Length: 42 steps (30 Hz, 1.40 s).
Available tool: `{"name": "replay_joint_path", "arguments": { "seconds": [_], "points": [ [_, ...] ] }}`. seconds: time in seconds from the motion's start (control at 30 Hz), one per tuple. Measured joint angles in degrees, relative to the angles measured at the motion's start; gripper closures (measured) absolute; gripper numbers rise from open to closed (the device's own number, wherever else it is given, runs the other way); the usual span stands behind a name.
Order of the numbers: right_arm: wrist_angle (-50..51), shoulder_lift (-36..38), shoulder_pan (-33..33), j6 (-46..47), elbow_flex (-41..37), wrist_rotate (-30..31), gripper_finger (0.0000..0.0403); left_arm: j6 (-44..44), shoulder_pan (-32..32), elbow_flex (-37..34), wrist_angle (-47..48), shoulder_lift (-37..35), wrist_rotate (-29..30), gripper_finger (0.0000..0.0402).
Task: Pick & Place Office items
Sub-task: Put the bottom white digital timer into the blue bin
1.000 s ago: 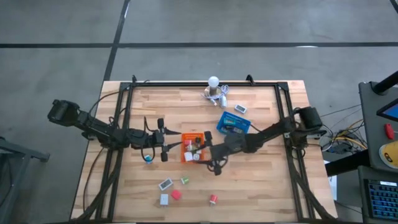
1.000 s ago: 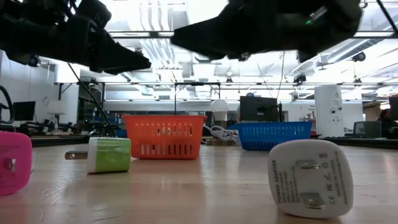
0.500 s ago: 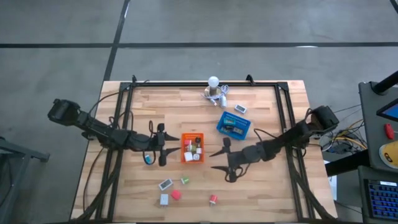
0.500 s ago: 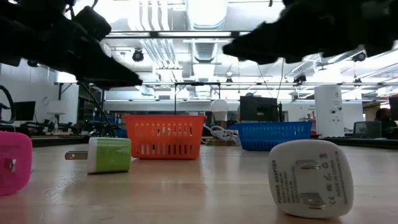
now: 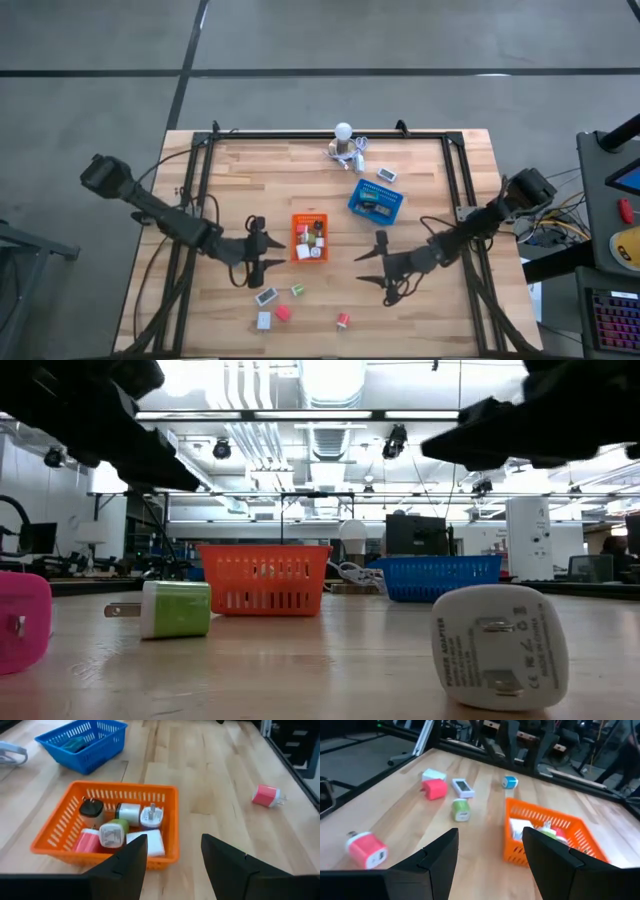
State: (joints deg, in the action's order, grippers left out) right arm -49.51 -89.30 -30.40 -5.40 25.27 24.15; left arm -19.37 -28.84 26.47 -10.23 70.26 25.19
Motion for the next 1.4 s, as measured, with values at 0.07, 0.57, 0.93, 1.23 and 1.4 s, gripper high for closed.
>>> {"name": "replay_joint_path", "arguments": {
  "seconds": [0.07,0.57,0.93,1.23,1.4],
  "points": [
    [-0.1,0.7,-0.5,0.8,-0.8,0.0,0.0184,-1.6,-1.3,0.6,2.6,0.0,1.5,0.0212],
    [0.0,23.4,-2.9,5.1,-17.3,3.1,0.0184,-13.5,-6.6,0.6,6.9,0.1,1.8,0.0212],
    [5.1,28.7,-2.9,7.3,-20.0,4.2,0.0184,-30.4,-7.3,7.9,23.7,2.7,-9.6,0.0211],
    [6.3,28.1,-3.0,7.0,-19.0,4.5,0.0184,-38.1,-7.6,18.8,29.8,12.8,-18.1,0.0178],
    [8.0,28.1,-3.1,7.0,-19.1,4.5,0.0184,-40.1,-7.7,22.6,30.9,20.4,-23.3,0.0156]
  ]
}}
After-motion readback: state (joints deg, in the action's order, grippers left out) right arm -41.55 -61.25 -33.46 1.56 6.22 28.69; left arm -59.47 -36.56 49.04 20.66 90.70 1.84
